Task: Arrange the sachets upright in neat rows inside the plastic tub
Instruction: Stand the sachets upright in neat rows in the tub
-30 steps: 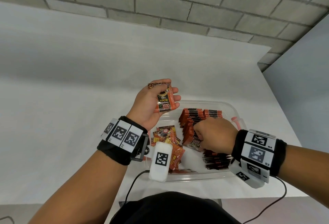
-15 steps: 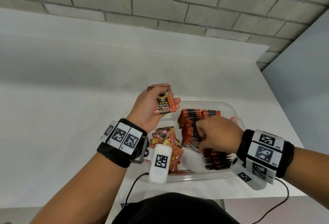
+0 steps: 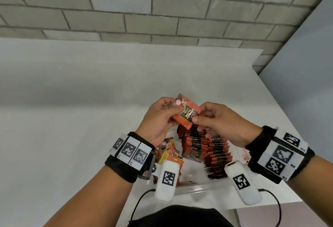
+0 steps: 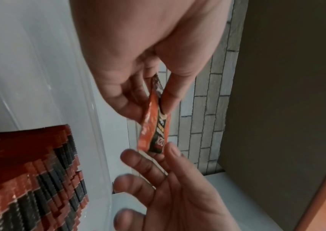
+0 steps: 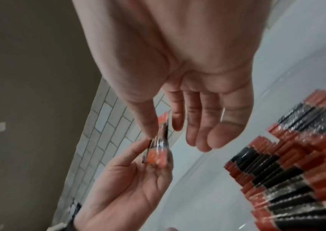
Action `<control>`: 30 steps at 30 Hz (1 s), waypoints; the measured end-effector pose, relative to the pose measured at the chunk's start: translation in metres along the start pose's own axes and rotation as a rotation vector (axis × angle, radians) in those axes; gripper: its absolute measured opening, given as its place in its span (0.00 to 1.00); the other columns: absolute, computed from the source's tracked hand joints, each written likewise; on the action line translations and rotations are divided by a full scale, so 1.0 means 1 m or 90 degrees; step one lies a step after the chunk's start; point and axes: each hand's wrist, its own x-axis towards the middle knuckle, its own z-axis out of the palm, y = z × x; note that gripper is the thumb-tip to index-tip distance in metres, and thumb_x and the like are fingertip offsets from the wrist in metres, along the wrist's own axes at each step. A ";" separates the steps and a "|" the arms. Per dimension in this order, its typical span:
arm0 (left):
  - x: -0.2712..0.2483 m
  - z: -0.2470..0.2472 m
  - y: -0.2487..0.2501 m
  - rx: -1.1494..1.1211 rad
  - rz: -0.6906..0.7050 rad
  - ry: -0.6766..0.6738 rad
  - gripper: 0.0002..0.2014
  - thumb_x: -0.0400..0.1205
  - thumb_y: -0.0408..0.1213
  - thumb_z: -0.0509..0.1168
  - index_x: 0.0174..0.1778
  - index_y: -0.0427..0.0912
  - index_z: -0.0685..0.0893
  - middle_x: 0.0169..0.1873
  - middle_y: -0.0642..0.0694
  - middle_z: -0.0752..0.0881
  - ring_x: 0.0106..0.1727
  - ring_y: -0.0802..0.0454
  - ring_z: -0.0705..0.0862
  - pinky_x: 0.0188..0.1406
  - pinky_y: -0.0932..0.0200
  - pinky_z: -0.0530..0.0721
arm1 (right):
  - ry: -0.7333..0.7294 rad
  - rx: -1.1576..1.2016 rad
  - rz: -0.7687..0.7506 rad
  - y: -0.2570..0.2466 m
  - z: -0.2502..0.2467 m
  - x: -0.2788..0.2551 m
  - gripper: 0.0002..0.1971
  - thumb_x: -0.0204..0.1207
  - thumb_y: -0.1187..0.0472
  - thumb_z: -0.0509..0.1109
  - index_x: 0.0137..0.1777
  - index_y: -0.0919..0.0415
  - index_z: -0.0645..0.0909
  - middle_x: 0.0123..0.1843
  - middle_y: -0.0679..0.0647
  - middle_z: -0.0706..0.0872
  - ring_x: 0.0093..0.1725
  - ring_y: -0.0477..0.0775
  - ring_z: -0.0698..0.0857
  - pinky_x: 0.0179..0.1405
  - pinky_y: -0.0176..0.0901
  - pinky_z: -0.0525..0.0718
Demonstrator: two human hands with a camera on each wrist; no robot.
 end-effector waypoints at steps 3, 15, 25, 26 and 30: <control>-0.002 0.003 0.002 0.008 -0.012 -0.038 0.08 0.77 0.23 0.67 0.44 0.39 0.78 0.45 0.39 0.87 0.46 0.45 0.87 0.50 0.48 0.88 | 0.020 0.162 -0.017 -0.002 -0.002 0.002 0.03 0.76 0.68 0.71 0.45 0.62 0.79 0.37 0.57 0.87 0.34 0.50 0.84 0.32 0.40 0.83; -0.006 -0.012 0.004 0.143 -0.352 0.020 0.22 0.80 0.52 0.64 0.59 0.35 0.79 0.57 0.33 0.81 0.60 0.38 0.81 0.62 0.43 0.81 | -0.085 -0.421 -0.138 0.026 -0.003 -0.028 0.01 0.76 0.58 0.73 0.45 0.52 0.83 0.38 0.43 0.87 0.35 0.36 0.83 0.37 0.29 0.77; 0.006 0.008 -0.016 0.070 -0.476 0.034 0.41 0.82 0.52 0.62 0.82 0.31 0.53 0.78 0.23 0.59 0.78 0.25 0.62 0.73 0.37 0.67 | -0.129 -0.691 -0.119 0.039 0.016 -0.013 0.10 0.74 0.61 0.69 0.33 0.53 0.72 0.32 0.44 0.74 0.34 0.47 0.75 0.27 0.35 0.66; 0.006 0.009 -0.017 0.072 -0.482 0.035 0.40 0.82 0.52 0.62 0.82 0.31 0.53 0.78 0.24 0.61 0.74 0.24 0.67 0.68 0.37 0.73 | -0.132 -0.709 -0.112 0.038 0.016 -0.012 0.10 0.74 0.61 0.69 0.34 0.54 0.72 0.33 0.45 0.75 0.35 0.49 0.76 0.27 0.36 0.67; 0.003 0.013 -0.020 0.079 -0.492 0.026 0.38 0.83 0.50 0.61 0.82 0.33 0.53 0.76 0.26 0.65 0.51 0.28 0.78 0.44 0.37 0.78 | -0.151 -0.798 -0.091 0.032 0.020 -0.009 0.15 0.75 0.61 0.68 0.30 0.54 0.67 0.33 0.49 0.76 0.35 0.54 0.79 0.24 0.37 0.70</control>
